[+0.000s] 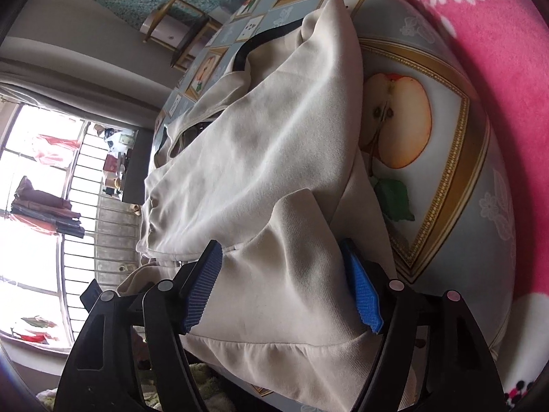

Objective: Fold large clothes

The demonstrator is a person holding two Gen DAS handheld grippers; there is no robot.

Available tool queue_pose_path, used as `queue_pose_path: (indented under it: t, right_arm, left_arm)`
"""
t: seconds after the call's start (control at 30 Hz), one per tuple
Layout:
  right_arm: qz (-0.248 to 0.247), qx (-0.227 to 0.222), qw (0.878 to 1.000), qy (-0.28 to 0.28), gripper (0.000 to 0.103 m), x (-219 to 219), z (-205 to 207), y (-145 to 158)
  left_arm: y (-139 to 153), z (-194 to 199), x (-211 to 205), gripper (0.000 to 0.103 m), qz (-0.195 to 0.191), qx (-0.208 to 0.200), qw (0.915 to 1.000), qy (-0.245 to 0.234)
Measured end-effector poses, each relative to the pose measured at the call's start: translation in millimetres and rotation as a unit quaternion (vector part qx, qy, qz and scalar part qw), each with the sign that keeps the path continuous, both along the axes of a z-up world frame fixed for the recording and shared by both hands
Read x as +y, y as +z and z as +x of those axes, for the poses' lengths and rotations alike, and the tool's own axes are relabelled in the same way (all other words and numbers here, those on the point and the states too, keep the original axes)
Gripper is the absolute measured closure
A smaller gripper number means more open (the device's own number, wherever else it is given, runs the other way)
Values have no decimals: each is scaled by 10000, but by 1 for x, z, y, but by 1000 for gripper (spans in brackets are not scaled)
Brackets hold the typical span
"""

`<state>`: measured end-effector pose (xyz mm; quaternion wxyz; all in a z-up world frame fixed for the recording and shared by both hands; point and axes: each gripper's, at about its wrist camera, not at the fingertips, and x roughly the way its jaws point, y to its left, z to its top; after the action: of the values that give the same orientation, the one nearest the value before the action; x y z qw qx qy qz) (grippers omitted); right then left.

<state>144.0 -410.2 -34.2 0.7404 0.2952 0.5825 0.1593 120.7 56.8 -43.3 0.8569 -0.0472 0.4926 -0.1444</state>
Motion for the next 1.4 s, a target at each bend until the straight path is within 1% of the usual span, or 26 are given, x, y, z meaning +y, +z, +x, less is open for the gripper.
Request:
queue_pose_path:
  t: [0.13, 0.23, 0.3, 0.4, 0.47, 0.5, 0.53, 0.57, 0.63, 0.67, 0.7, 0.73, 0.87, 0.93, 1.03, 1.1, 1.2, 1.3, 1.4]
  right_arm:
    - [-51, -13, 9998, 200, 34, 0, -9, 5]
    - [-264, -118, 9990, 328, 34, 5, -19, 11]
    - [-502, -173, 9978, 401, 35, 13, -24, 11]
    - [-1044, -304, 9925, 552, 39, 27, -29, 13]
    - [-1440, -411, 9865, 657, 45, 37, -32, 15]
    - [-1674, -464, 9822, 708, 50, 42, -34, 16]
    - [-1896, -506, 9778, 734, 57, 45, -36, 16]
    - [-2168, -528, 9721, 721, 61, 49, -39, 17]
    - [-2578, -560, 9621, 687, 77, 51, -44, 15]
    - [-2726, -619, 9578, 672, 82, 54, -48, 16]
    - [-2798, -678, 9554, 652, 92, 58, -51, 17]
    - [-2851, -741, 9535, 632, 95, 60, -55, 20]
    - [-3255, -1147, 9372, 505, 97, 74, -77, 36]
    - [-3376, -1326, 9309, 419, 98, 79, -89, 45]
    - [-3463, -1564, 9247, 235, 98, 87, -104, 59]
    - [-3454, -1706, 9227, 103, 98, 89, -114, 69]
    - [-3374, -1902, 9219, -83, 98, 89, -128, 84]
    - [-3307, -2093, 9198, -293, 98, 88, -140, 98]
    - [-3252, -2261, 9170, -465, 98, 86, -150, 111]
  left_arm:
    - [0, 1, 2, 93, -65, 48, 10000, 37]
    - [0, 1, 2, 93, -41, 48, 10000, 40]
    - [0, 0, 2, 93, -25, 48, 10000, 42]
    - [0, 1, 2, 93, -33, 49, 10000, 54]
    - [0, 0, 2, 93, -36, 45, 10000, 78]
    - [0, 0, 2, 93, -34, 38, 9999, 89]
    - [0, 0, 2, 93, -26, 24, 9999, 99]
    - [0, -1, 1, 93, -11, 5, 9999, 103]
    - [1, -3, -1, 93, 83, -70, 9999, 86]
    - [2, -5, -3, 93, 155, -122, 9998, 64]
    - [2, -6, -6, 93, 242, -176, 9995, 35]
    - [3, -7, -8, 93, 337, -242, 9991, 2]
    - [13, -18, -14, 96, 591, -547, 9967, -119]
    - [20, -24, -14, 97, 592, -680, 9958, -150]
    - [31, -37, -12, 97, 550, -888, 9944, -175]
    - [39, -48, -11, 98, 485, -1055, 9930, -208]
    - [54, -64, -9, 98, 234, -1327, 9904, -311]
    - [69, -78, -8, 98, 199, -1625, 9859, -347]
    - [82, -87, -6, 98, 144, -1813, 9827, -343]
